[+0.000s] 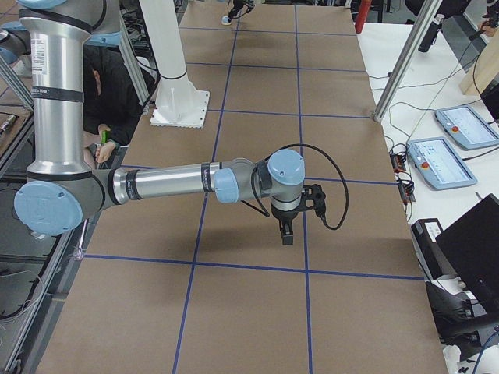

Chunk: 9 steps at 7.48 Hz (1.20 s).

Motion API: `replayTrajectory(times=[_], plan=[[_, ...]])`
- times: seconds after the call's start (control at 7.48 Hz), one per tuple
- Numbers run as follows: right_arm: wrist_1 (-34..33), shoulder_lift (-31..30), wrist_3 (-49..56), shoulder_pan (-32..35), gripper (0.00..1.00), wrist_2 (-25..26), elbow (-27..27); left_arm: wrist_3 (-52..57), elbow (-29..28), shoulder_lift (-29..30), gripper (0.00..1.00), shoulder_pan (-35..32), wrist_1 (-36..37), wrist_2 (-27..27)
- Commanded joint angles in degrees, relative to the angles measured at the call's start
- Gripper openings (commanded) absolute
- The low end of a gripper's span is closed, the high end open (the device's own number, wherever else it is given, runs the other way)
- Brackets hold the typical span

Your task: Place and press bell with both arms

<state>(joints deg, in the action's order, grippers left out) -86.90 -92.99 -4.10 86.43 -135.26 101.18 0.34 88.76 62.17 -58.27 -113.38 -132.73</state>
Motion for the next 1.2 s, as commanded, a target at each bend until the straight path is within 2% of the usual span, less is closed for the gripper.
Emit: replayTrajectory(times=[0.0, 1.07], plan=[[0.58, 0.09, -0.21, -0.03, 1.00, 0.09, -0.02, -2.71, -0.17, -0.64, 0.99, 2.02, 0.00, -1.47], [0.59, 0.09, -0.29, -0.21, 1.00, 0.09, -0.11, -3.07, -1.39, -1.70, 0.99, 4.57, 0.08, -2.01]])
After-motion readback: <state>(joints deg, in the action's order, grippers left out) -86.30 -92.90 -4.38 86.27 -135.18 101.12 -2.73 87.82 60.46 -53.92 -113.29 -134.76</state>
